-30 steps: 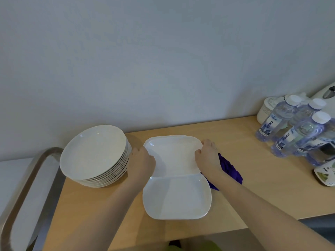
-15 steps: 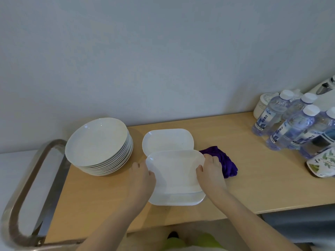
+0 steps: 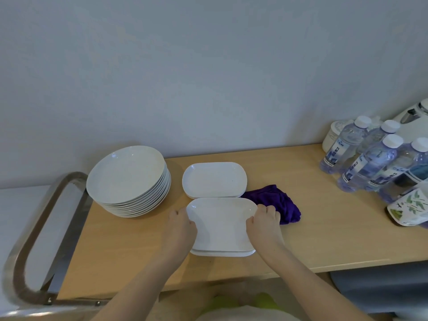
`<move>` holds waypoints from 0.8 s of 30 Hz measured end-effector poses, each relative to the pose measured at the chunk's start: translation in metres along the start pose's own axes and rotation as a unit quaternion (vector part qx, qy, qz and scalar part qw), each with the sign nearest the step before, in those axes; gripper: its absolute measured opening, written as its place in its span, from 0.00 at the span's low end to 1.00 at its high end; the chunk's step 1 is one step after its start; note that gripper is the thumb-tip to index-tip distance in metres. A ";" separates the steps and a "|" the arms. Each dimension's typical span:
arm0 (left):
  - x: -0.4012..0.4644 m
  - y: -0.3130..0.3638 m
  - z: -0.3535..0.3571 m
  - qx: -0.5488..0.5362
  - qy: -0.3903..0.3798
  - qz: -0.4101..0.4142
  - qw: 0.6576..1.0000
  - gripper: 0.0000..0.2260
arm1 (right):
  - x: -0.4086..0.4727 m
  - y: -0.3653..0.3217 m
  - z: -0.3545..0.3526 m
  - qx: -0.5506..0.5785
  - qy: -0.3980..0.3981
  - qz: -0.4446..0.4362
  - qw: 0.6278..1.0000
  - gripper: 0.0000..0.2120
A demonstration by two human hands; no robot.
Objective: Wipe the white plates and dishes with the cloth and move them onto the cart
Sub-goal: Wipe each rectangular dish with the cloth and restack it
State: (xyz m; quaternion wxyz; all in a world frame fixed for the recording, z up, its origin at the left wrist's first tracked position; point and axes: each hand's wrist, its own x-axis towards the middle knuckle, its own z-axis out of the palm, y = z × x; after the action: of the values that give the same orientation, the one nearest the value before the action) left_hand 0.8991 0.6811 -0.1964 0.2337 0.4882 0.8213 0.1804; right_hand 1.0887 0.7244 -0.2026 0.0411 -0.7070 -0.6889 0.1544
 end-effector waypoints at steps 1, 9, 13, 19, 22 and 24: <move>0.000 -0.001 0.000 0.004 0.000 -0.002 1.000 0.13 | -0.001 0.000 0.001 -0.007 -0.002 -0.007 1.000 0.09; 0.003 -0.005 0.001 0.016 -0.010 -0.001 1.000 0.15 | -0.006 0.004 0.003 0.050 -0.030 -0.031 0.998 0.17; 0.007 -0.006 -0.001 0.013 -0.017 -0.002 1.000 0.15 | 0.010 0.016 0.001 -0.034 0.036 -0.034 0.998 0.17; 0.016 -0.007 -0.002 0.009 -0.017 -0.010 1.000 0.15 | 0.044 0.037 -0.004 -0.058 0.065 -0.011 0.996 0.26; 0.019 -0.003 0.000 0.016 -0.006 -0.007 1.000 0.13 | 0.052 0.045 -0.001 -0.103 0.056 0.012 0.993 0.29; 0.021 -0.001 0.000 0.027 0.002 -0.006 1.000 0.12 | 0.054 0.051 0.001 -0.109 0.042 0.033 0.993 0.29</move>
State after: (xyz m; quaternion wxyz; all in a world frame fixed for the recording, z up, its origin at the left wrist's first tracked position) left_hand 0.8899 0.6992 -0.2013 0.2201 0.4891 0.8291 0.1576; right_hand 1.1379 0.7752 -0.2262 -0.0123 -0.7355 -0.6755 0.0503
